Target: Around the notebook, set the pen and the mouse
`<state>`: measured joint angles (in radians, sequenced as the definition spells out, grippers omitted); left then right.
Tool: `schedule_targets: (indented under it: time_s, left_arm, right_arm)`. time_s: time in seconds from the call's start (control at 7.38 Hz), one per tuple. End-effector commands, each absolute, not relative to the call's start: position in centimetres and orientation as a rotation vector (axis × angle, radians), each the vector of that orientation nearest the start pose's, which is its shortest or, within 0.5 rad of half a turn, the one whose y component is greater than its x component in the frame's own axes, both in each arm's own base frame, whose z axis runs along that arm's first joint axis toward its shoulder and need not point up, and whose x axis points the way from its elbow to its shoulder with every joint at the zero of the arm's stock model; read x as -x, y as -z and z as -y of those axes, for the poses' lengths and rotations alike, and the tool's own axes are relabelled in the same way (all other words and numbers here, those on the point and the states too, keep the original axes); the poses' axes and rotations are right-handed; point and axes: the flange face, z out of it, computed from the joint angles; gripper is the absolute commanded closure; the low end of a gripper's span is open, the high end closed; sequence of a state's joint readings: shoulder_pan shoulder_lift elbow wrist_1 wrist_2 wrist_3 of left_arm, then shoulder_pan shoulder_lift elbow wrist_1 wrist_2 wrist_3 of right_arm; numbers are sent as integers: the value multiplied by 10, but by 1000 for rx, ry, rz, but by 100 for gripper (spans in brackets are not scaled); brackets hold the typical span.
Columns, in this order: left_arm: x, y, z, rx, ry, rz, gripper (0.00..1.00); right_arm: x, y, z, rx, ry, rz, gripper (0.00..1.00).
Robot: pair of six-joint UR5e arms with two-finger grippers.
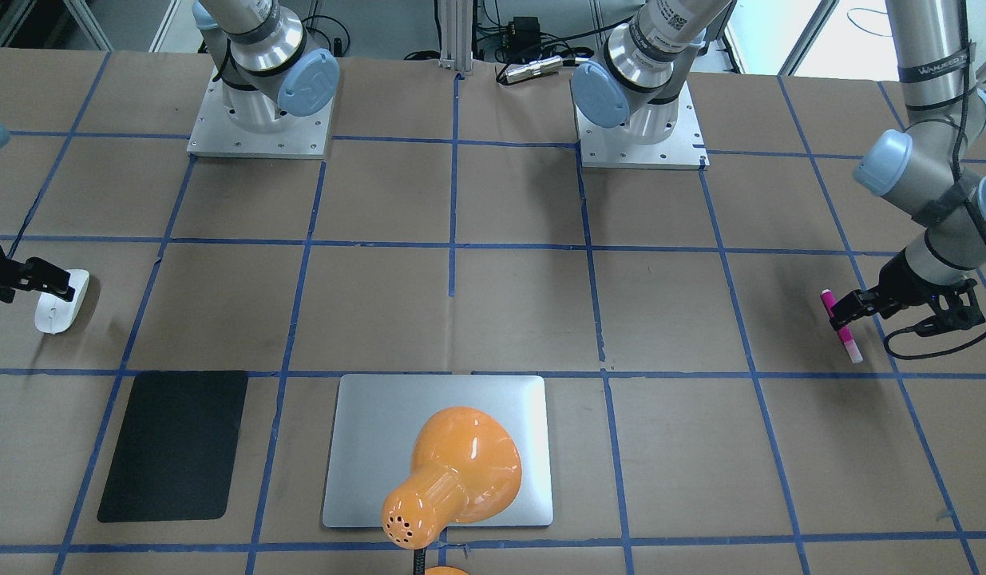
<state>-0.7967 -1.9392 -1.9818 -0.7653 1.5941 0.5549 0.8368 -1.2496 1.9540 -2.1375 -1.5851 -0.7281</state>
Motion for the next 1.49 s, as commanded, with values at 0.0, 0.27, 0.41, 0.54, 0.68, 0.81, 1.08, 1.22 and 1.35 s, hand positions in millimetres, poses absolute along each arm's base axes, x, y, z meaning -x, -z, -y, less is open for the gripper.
schedule_targets:
  time_s: [0.0,0.27,0.41,0.54,0.68,0.81,1.08,1.22,1.35]
  left_arm:
    - [-281,-177,475,370,6,-3092,18]
    - [-281,-177,475,370,9,-3092,46]
    - [-280,-176,474,370,5,-3094,72]
    - [-280,-175,474,370,0,-3097,84]
    - [-280,-173,474,370,-4,-3098,84]
    - [-280,-173,474,368,-6,-3100,84]
    - [-281,-174,475,365,-1,-3097,84]
    - [-282,-178,476,367,2,-3092,88]
    - [-276,-190,480,342,4,-3071,88]
  right_arm:
    - [244,-176,465,-13,-168,-3057,0]
    - [238,-166,458,-10,-147,-3081,9]
    - [239,-167,459,-12,-142,-3087,27]
    - [241,-169,461,-13,-135,-3091,46]
    - [242,-171,462,-13,-128,-3096,58]
    - [241,-171,461,-20,-130,-3095,67]
    - [235,-197,474,-6,-77,-3131,66]
    - [218,-212,495,22,-37,-3156,66]
    - [191,-228,529,77,13,-3187,66]
